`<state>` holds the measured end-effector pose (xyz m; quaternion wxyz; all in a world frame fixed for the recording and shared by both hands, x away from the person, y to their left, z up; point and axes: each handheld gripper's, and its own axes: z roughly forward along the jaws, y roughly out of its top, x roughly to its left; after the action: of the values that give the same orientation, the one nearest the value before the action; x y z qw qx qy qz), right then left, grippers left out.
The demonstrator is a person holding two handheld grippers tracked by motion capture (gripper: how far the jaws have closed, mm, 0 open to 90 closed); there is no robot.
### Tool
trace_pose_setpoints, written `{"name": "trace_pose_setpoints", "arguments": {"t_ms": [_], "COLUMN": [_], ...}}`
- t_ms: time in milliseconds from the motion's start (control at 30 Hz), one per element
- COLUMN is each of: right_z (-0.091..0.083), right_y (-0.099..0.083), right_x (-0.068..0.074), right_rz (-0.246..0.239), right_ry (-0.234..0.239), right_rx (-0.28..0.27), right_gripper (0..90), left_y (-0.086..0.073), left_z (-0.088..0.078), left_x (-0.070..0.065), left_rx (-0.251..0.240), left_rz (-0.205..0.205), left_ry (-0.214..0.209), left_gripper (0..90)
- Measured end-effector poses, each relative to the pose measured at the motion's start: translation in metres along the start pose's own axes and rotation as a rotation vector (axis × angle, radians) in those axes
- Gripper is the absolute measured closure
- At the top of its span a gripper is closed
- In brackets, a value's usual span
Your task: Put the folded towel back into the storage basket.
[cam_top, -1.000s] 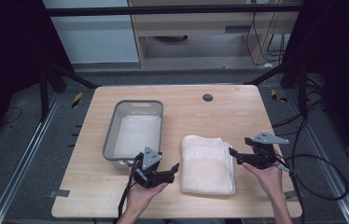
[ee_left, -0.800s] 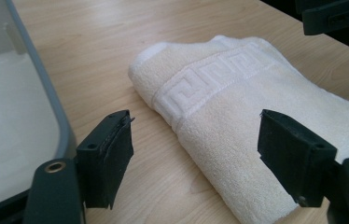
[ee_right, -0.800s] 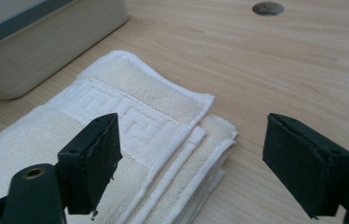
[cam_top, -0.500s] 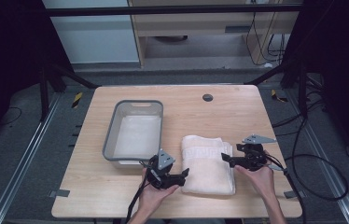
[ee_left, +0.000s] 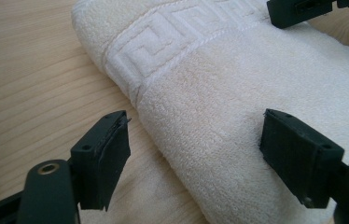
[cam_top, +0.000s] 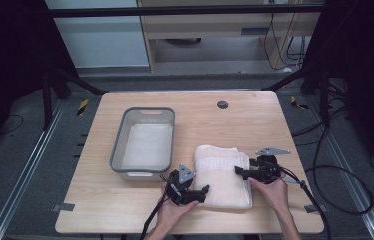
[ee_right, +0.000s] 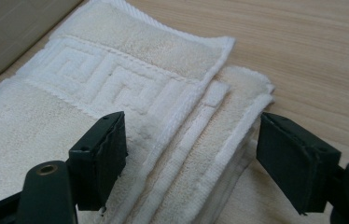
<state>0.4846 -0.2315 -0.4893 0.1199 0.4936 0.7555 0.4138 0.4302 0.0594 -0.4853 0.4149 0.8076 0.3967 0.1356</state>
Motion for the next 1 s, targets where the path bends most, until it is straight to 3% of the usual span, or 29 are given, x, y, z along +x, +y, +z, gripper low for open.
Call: {"name": "trace_pose_setpoints", "arguments": {"t_ms": [300, 533, 633, 833, 1000], "right_z": [0.006, 0.009, 0.011, 0.011, 0.011], "right_y": [-0.004, -0.005, -0.006, -0.008, -0.009], "right_x": [-0.001, -0.003, -0.004, -0.002, -0.001], "right_rz": [0.039, 0.075, 0.046, 0.039, 0.04], "right_ry": [0.004, 0.016, 0.012, 0.002, 0.024], "right_rx": [0.039, 0.058, 0.045, 0.03, 0.026], "right_gripper": [23.6, 22.5, 20.6, 22.4, 32.2], "left_y": [-0.005, -0.005, -0.006, -0.006, -0.007], "left_z": [0.007, 0.01, 0.012, 0.014, 0.014], "left_x": [0.0, 0.0, 0.001, 0.002, -0.001], "left_rx": [0.014, 0.026, 0.023, 0.034, 0.032], "left_rz": [-0.038, -0.031, -0.04, -0.064, -0.063], "left_ry": [-0.017, -0.027, -0.029, -0.042, -0.048], "left_gripper": [24.5, 24.6, 24.9, 24.9, 30.4]}}
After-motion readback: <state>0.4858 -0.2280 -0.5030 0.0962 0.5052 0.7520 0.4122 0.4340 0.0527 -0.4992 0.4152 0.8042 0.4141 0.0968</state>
